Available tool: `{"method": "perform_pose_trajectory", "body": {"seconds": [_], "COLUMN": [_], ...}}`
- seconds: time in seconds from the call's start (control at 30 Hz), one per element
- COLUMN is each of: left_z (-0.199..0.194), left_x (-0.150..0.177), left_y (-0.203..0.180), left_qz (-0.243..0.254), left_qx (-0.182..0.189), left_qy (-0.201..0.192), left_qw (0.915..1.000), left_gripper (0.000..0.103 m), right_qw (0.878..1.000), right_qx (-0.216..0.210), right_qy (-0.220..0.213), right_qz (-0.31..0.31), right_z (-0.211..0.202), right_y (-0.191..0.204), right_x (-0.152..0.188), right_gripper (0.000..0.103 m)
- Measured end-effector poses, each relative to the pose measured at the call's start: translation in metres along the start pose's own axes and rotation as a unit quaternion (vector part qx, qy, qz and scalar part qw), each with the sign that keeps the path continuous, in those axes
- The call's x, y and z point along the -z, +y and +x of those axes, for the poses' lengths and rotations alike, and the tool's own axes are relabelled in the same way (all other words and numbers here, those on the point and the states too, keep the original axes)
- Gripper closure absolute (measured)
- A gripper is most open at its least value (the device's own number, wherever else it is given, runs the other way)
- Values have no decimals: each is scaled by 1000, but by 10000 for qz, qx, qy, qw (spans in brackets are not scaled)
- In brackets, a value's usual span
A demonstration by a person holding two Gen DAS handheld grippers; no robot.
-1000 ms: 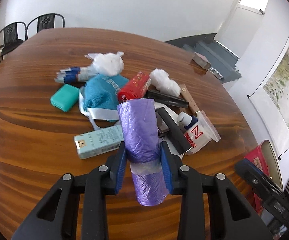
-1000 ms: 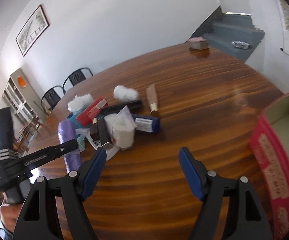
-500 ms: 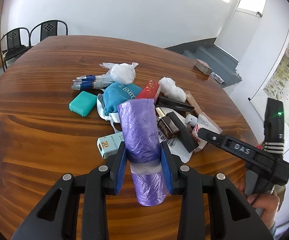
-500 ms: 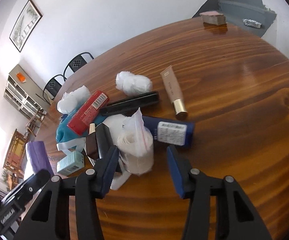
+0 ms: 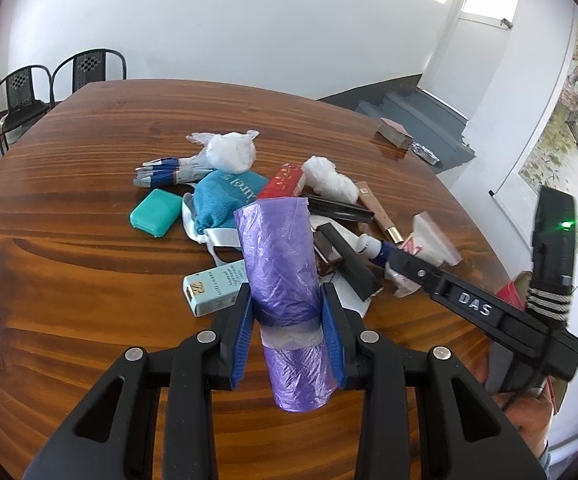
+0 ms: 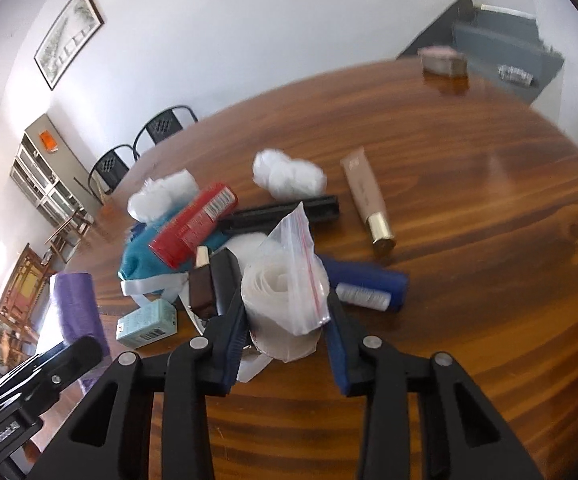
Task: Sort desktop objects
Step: 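Grasp the purple bag roll with the left gripper while the right grasps the cotton-pad bag, then carry both items over the red tin box and release them inside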
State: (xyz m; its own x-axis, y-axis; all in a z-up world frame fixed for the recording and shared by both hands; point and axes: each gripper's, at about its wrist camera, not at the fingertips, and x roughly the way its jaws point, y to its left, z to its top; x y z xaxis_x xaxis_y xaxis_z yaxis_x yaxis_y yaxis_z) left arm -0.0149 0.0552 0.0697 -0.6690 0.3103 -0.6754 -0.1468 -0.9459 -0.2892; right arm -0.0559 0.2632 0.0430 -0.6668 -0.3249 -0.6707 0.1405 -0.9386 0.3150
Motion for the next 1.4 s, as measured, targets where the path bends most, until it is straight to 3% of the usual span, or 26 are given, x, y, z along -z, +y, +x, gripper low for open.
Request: {"method": "perform_pose_trajectory", "body": {"seconds": [0.33,0.63,1.0,1.4], "left_z": [-12,-18,-39,-33], "left_x": [3,8,8,21], "left_y": [-23,-65,-122,-144], "left_qz": [196,503,800,1030], "left_qx": [82,361,808,883], "left_qy": [-207,-252,-500,-336], "left_qw": [9996,9978,9923,9902], "left_gripper": [68,68,70,70], "right_qw": [9952,9839,9659,9447], "right_qx": [448,908,1441,1860], "right_qy": [-875,-1513,-2051,-2500], "right_qz": [-31,272,657,1027], "right_z": [-60,-130,-195,-239], "right_y": [-7,-45,-100,-133], "right_x": [19,37,60,82], "right_gripper": [63,63,63,63]}}
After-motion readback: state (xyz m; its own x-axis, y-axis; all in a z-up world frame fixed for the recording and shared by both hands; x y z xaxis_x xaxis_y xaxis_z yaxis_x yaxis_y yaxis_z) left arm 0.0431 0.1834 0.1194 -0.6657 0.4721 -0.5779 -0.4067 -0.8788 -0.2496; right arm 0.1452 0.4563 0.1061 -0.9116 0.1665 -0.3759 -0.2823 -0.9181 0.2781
